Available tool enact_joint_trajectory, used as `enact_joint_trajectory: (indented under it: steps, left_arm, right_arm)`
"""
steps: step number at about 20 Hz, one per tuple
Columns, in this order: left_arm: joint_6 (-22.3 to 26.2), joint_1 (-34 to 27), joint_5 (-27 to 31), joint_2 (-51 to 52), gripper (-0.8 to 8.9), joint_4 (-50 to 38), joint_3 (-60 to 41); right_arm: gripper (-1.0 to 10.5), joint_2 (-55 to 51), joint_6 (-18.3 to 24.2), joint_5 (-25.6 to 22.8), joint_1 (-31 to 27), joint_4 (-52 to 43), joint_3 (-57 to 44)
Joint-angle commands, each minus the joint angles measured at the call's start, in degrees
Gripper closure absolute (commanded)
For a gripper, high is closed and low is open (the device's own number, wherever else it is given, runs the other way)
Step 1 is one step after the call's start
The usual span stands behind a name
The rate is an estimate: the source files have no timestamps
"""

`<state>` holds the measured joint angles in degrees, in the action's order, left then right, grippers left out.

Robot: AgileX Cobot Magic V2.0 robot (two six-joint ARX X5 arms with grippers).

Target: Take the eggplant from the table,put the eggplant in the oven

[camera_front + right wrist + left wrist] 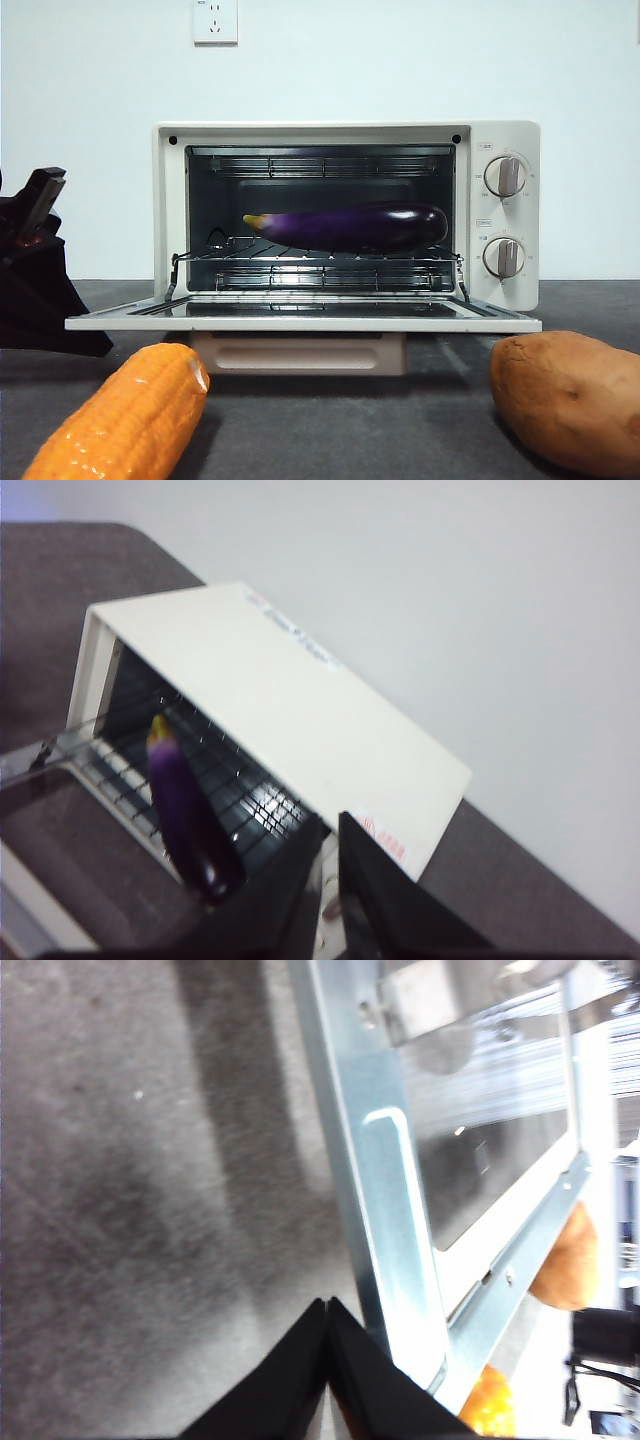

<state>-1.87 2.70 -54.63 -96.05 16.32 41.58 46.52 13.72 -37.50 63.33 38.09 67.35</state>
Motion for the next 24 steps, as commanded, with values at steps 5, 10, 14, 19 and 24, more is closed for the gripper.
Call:
enact_joint_trajectory:
  steps: [5, 10, 14, 19, 24]
  left_arm:
    - [2.3, -0.7, -11.0, -2.8, 8.08, -2.7, 0.3]
    - [1.7, -2.1, -18.8, -2.8, 8.08, -2.5, 2.4]
    - [-2.3, -3.2, -22.6, -2.8, 8.08, -2.6, 6.1]
    - [-6.8, -3.9, -22.7, -2.8, 8.08, -2.6, 13.7]
    - [-11.6, -4.0, -18.5, -2.6, 8.08, -2.1, 23.2]
  right_arm:
    - [9.3, 0.1, -9.0, 0.2, 0.8, 9.5, 1.2]
    - [9.3, 0.2, -14.0, 1.6, 0.8, 16.9, 1.2]
    - [9.3, 0.2, -16.5, 4.3, 0.8, 18.9, 1.2]
    - [9.3, 0.2, -18.8, 7.9, 0.8, 21.1, 1.2]
    - [9.3, 0.2, -19.3, 8.2, 0.8, 21.9, 0.2]
